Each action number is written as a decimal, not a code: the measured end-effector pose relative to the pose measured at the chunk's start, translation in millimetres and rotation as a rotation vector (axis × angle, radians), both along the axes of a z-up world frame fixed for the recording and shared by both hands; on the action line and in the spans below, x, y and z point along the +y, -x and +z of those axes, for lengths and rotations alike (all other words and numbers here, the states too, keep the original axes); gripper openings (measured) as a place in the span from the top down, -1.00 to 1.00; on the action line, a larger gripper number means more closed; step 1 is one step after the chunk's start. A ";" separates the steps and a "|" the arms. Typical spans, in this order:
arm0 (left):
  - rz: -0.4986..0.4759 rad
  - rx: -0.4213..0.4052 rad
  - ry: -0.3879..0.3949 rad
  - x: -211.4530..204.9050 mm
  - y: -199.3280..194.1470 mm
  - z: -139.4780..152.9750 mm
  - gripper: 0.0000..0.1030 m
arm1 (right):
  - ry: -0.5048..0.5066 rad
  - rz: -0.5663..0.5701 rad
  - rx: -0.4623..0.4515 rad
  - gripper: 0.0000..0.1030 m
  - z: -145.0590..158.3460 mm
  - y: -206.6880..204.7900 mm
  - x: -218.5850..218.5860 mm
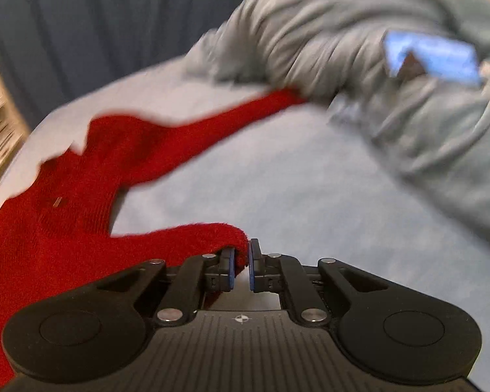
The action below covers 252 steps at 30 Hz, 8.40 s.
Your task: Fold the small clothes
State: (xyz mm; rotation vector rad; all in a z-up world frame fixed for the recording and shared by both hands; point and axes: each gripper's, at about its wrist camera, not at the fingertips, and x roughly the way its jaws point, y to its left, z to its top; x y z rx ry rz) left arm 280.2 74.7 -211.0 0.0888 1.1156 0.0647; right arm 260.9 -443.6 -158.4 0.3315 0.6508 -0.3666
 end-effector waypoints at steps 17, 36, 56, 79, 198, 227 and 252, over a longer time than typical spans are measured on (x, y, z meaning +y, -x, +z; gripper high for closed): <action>0.225 0.118 0.341 9.3 11.4 -16.6 -0.99 | -0.083 -0.004 0.109 0.85 -21.0 13.3 -19.6; -0.028 -0.221 -0.071 27.7 117.7 107.6 0.94 | 0.114 0.332 0.183 0.87 46.0 143.3 36.6; -0.087 -0.105 -0.160 21.7 154.1 36.9 0.84 | 0.100 0.391 0.431 0.85 -35.6 184.1 69.9; 0.050 -0.291 -0.024 -14.5 55.0 104.0 -0.99 | -0.412 -0.057 0.004 0.10 -57.2 -129.4 -75.3; -0.034 -0.176 0.076 -24.2 -293.2 23.0 -0.02 | -0.130 0.380 0.042 0.34 -47.3 -149.0 113.4; -0.105 -0.161 0.125 -26.6 -198.2 29.5 -0.79 | -0.363 0.435 -0.143 -0.32 64.6 -29.6 55.5; -0.136 -0.283 0.222 9.1 10.4 155.9 -0.99 | 0.205 -0.148 -0.311 -0.27 122.1 87.8 5.9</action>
